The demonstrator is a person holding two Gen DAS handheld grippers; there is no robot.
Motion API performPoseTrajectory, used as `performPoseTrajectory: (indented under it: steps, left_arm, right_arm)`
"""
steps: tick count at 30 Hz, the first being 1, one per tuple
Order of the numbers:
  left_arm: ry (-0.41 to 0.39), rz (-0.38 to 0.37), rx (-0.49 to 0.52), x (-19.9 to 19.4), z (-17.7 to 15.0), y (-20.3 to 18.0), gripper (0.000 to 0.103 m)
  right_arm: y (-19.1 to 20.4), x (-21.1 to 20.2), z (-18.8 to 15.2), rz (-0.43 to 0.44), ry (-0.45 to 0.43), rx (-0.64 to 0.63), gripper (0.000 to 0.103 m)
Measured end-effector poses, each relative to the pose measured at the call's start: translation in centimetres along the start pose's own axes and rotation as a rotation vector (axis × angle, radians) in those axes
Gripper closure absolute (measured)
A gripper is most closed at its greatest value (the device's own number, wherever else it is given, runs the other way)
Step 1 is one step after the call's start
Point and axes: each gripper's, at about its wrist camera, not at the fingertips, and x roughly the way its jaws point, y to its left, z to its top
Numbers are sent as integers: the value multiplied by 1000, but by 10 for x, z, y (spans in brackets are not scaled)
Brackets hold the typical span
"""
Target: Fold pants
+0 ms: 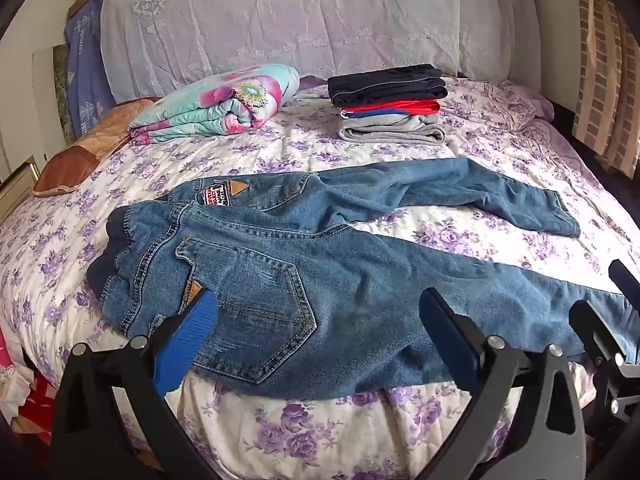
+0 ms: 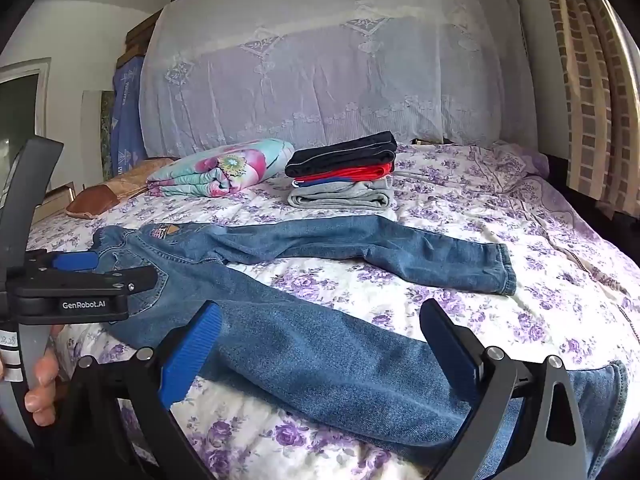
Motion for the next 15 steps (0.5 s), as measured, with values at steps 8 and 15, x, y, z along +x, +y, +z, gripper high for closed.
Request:
performPoseTrajectory:
  steps: [8, 15]
  left_arm:
    - [2, -6, 4, 2, -4, -2, 5]
    - [11, -12, -4, 4, -5, 0, 5]
  right_arm:
    - [-8, 0, -1, -22, -2, 36, 3]
    - [-5, 1, 0, -16, 11, 26, 3]
